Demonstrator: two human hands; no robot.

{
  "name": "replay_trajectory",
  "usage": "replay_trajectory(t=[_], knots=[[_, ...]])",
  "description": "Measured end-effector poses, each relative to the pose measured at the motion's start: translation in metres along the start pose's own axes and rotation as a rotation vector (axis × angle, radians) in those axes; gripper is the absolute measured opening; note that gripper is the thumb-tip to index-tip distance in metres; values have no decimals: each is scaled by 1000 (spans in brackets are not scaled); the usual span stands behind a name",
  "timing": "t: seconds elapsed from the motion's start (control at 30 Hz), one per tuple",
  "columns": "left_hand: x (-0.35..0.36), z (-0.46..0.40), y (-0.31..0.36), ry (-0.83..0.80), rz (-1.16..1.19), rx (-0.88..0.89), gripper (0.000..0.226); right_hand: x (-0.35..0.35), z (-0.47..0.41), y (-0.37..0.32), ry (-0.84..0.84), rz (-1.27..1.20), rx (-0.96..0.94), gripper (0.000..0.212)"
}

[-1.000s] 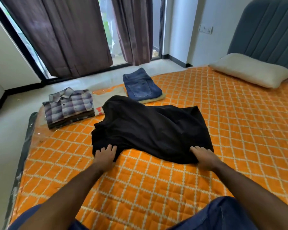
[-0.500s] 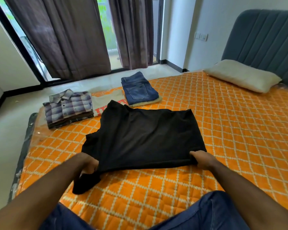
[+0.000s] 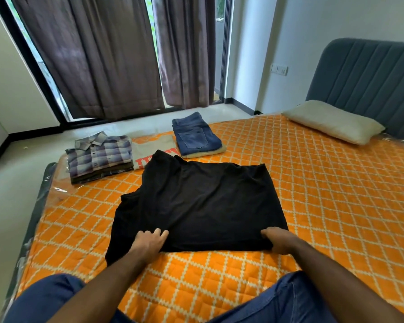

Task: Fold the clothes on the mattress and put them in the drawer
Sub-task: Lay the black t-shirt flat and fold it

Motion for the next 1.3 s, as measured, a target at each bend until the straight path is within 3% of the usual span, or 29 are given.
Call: replay_trajectory(t=[0.07,0.17,0.37,0.5,0.67,0.83,0.93,1.03,1.17,1.3], knots=[[4,0,-1,13,-12,-19,59,1,3,-2,-38,-6,-16,18],[2,2,-8,-18,45,-31,50,3,7,0,-82,-45,20,31],[18,5,-26,-207,220,-20,38,13,14,-4,-181,-90,37,30],[20,17,-22,-142,259,5,38,13,20,-7,-193,-172,68,24],[11,21,-18,-46,121,121,56,5,33,-7,-357,-286,138,52],[3,20,-17,-109,-104,138,65,-3,44,-14,-382,-264,126,50],[5,20,-31,-200,-205,123,54,-1,53,-23,-519,-287,144,49],[20,18,-47,-255,-131,112,45,-3,54,-28,-572,-294,132,56],[6,7,-68,-213,6,73,45,-8,41,-14,-447,-249,148,45],[-41,-24,-80,-183,-40,50,40,-32,30,-2,-323,-200,116,39]])
Point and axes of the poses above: each hand's wrist, its own z-axis away from the middle knuckle, its own x-axis out of the palm, y = z × x, the point moved 6 cm from there along -z, towards the middle knuckle, and after that the axes turned 15 degrees about -x, right-handed, at the moved point
